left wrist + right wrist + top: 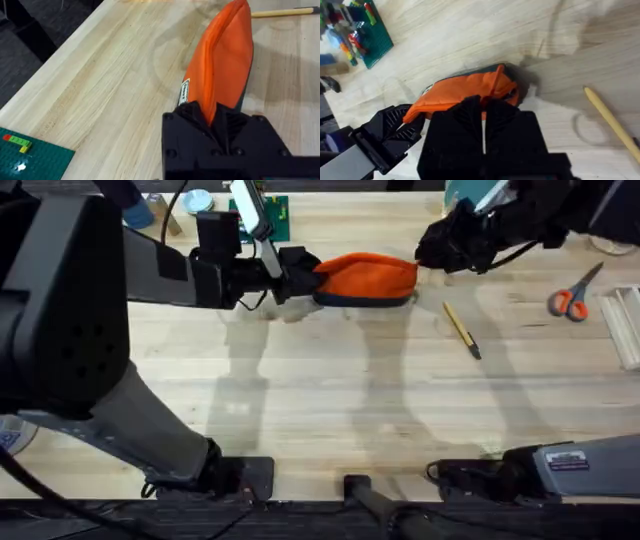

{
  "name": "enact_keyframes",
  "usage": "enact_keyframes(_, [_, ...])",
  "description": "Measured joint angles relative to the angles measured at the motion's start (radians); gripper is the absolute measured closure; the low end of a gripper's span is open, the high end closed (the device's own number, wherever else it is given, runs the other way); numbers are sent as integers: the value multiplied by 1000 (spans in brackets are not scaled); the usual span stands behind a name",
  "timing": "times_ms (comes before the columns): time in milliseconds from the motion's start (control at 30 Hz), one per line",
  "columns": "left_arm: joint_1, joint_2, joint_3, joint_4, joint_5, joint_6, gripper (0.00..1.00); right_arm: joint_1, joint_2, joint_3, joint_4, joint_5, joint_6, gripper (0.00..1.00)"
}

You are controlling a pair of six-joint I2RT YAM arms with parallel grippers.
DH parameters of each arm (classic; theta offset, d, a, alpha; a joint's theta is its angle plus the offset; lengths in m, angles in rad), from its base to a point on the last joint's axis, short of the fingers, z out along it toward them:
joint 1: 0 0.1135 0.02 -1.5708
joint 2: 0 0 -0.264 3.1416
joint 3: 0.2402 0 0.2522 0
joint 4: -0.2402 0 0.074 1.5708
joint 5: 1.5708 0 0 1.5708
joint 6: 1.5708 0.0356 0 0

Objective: Unzip the bag, pick up the pens from the table one at a time and place them inside, then zip the bag closed.

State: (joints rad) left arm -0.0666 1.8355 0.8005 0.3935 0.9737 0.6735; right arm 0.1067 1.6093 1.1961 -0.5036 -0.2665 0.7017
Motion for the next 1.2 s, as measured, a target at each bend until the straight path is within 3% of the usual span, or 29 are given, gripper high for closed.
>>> enact_keyframes(1200, [3, 0, 0, 0, -3, 0, 959, 227, 0, 0, 190, 140, -104, 968])
